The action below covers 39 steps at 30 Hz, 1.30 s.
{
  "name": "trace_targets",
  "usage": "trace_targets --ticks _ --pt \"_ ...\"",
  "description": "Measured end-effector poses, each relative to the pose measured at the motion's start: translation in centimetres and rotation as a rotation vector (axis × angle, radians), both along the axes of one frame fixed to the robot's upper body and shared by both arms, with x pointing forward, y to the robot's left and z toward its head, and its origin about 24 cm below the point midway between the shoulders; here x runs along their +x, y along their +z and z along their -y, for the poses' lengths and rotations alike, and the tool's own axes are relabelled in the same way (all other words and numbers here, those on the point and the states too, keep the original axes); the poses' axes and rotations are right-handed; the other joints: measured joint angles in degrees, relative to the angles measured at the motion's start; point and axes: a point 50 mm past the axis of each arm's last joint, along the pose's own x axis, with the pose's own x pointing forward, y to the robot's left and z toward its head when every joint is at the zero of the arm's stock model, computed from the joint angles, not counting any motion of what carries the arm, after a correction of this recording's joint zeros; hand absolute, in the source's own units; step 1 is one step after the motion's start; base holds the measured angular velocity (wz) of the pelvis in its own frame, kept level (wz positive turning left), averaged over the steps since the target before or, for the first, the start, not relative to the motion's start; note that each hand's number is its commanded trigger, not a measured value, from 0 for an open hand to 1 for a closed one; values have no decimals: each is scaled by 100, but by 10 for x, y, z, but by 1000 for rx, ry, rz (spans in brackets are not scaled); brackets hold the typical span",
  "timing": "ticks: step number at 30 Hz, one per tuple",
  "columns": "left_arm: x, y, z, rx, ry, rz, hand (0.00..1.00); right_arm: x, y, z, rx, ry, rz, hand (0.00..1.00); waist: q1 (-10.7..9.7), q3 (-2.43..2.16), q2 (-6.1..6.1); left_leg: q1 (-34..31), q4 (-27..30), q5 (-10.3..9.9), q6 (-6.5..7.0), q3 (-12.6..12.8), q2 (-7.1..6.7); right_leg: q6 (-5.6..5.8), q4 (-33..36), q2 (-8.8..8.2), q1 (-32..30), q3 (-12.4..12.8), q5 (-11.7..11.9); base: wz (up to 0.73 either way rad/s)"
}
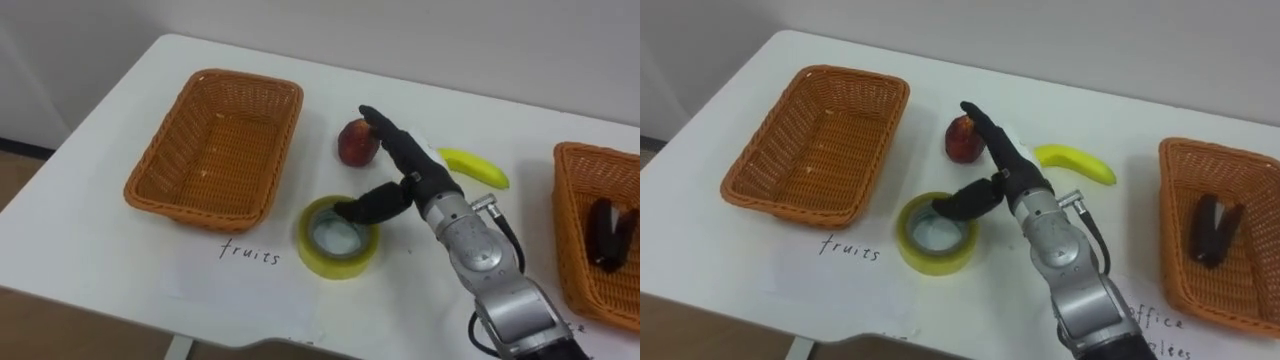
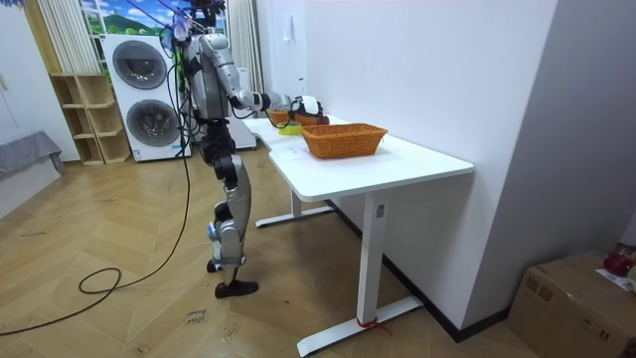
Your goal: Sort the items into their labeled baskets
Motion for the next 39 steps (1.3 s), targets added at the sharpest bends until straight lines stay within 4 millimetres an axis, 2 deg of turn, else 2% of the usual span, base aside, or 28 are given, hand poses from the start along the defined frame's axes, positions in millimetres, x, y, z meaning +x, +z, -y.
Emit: trace_targets --ticks 5,11,17,23,25,30,34,37,39 --pt "5 2 0 -2 1 26 0 4 8 -3 -1 8 30 0 6 -21 -35 6 9 3 3 1 -3 0 -2 -27 3 8 0 0" --pt "10 2 1 -5 -3 43 0 4 14 -4 -2 16 56 0 5 -26 -78 15 15 5 7 -2 2 3 -1 -40 13 12 2 0" --pt "8 2 0 -12 7 38 0 2 11 -6 -93 26 70 0 14 10 -76 15 15 5 7 0 0 5 4 -21 16 2 3 0" --pt "13 3 -1 -27 3 45 0 0 8 -10 -204 66 78 0 40 19 -124 12 -46 5 8 6 -5 6 2 -11 5 1 4 0" --pt "14 3 -2 -29 4 46 0 -1 6 -12 -233 80 73 0 37 9 -151 15 -27 5 8 6 -5 6 -4 -10 4 -2 4 0" --pt "14 3 -2 -40 13 46 0 -2 4 -14 -305 112 64 0 16 18 -155 31 -21 6 9 -12 -5 6 -15 -38 20 -21 4 0" --pt "15 3 -4 -42 24 47 0 -2 3 -14 -324 122 61 0 0 29 -146 33 -24 7 11 -35 -4 6 -18 -53 30 -25 3 2" --pt "16 3 -4 -42 23 52 0 -2 3 -12 -331 129 55 0 3 61 -148 33 -26 9 15 -10 -2 7 -18 -53 30 -18 3 0" --pt "17 4 -4 -41 23 52 0 -3 1 -12 -335 137 43 0 2 57 -155 34 -22 9 15 -4 -2 7 -13 -52 31 -14 3 0"
